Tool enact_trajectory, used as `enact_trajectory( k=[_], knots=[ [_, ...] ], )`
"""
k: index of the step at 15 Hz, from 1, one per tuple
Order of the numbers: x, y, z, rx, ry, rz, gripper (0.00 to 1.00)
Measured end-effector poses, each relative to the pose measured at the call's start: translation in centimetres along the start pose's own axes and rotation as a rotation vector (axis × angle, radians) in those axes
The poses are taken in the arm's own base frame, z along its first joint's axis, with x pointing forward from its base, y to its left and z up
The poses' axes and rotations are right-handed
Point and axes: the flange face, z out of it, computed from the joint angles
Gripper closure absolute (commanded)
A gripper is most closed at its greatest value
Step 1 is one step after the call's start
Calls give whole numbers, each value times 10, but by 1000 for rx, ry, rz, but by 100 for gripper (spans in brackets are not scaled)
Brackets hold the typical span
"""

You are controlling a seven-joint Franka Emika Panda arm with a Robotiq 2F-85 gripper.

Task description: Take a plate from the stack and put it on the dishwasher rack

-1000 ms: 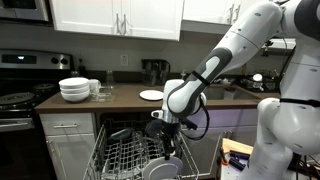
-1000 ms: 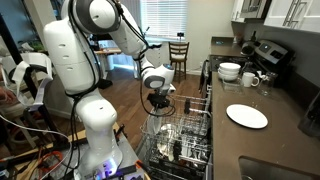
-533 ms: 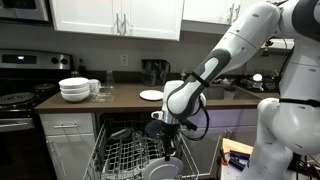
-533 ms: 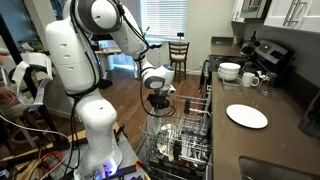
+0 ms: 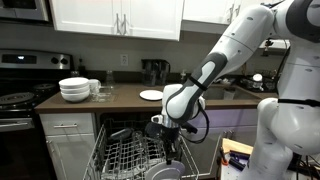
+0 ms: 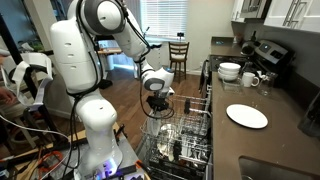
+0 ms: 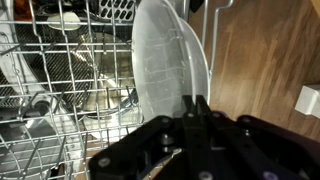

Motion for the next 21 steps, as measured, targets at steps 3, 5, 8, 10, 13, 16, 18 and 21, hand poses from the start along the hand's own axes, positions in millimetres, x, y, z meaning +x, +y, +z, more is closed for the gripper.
enact_trajectory(
  k=[3,5,8,10,13,16,18,21],
  knots=[
    [6,1,2,3,1,-1,98],
    [11,2,2,3,3,-4,99],
    [17,8,6,7,2,0,98],
    [18,13,10,12,-2,5,99],
    [18,21,16,25,-3,13,99],
    [19,25,22,40,4,28,99],
    [20,26,25,51,10,40,98],
    [22,27,29,66,15,56,96]
  ],
)
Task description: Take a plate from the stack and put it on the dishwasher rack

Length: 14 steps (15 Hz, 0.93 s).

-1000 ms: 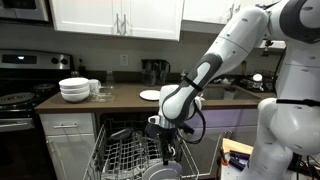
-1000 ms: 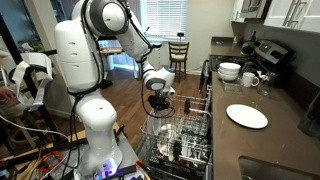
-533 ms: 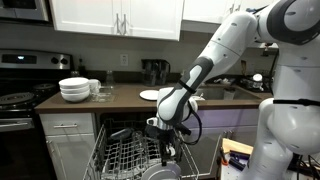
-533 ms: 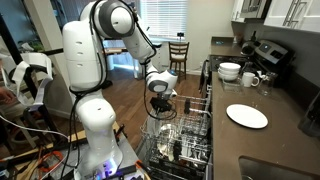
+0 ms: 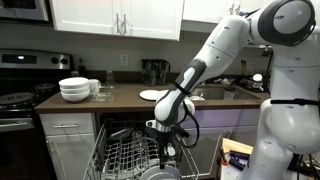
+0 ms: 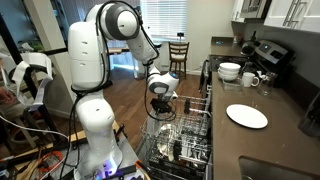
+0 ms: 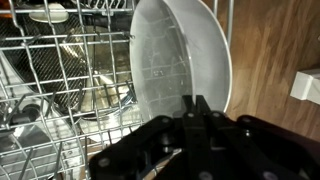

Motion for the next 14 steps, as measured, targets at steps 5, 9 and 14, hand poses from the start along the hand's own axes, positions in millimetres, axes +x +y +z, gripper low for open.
enact_trajectory(
  k=[5,9,14],
  knots=[
    [4,-3,5,13,2,5,60],
    [6,-5,5,15,3,-2,35],
    [5,-9,6,28,-11,0,3]
  ],
)
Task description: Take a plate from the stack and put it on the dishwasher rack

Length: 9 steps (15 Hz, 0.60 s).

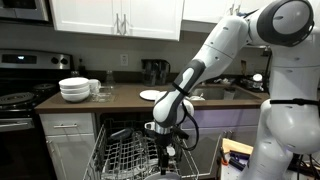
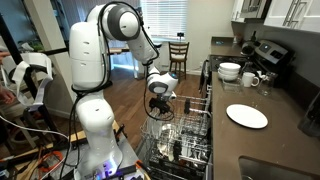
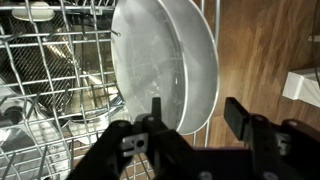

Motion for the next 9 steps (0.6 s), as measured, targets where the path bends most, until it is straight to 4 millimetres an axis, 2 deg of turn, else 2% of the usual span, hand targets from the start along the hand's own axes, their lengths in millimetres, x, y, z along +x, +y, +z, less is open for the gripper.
enact_trajectory(
  k=[5,9],
  knots=[
    [-2,-13,-7,-49,-32,24,0],
    [-2,-37,-20,-131,-53,19,0]
  ],
)
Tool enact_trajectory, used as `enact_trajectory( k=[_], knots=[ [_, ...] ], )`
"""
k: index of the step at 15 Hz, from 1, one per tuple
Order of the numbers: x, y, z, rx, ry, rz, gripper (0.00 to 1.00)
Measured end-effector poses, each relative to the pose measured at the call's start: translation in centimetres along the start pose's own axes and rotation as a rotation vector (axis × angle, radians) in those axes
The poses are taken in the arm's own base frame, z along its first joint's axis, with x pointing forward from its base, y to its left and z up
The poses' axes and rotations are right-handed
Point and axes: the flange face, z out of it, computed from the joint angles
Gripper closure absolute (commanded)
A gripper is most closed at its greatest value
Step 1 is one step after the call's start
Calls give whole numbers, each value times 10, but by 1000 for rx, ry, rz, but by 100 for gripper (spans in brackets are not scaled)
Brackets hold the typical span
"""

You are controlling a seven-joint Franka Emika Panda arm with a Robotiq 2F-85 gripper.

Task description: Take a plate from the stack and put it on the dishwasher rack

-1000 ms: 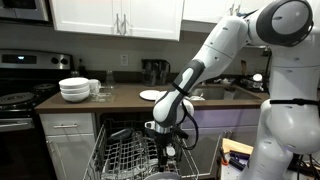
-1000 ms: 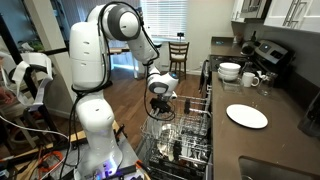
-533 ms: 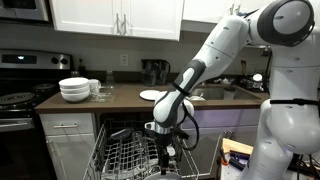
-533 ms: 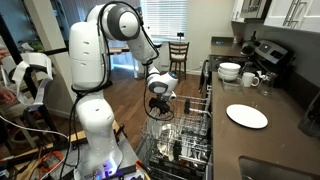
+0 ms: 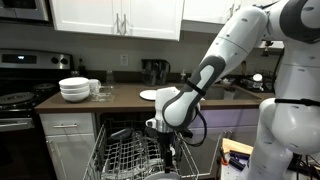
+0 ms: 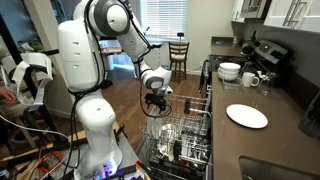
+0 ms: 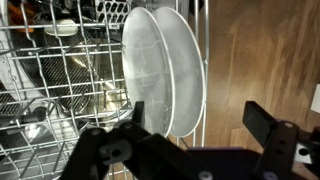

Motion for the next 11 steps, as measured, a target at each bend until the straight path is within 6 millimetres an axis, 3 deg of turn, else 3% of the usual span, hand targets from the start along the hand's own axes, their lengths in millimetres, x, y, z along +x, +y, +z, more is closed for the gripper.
enact_trajectory(
  k=[6,11],
  knots=[
    [-4,-39,-31,-127,14,-14,0],
    [-8,-42,-34,-134,19,-17,0]
  ],
)
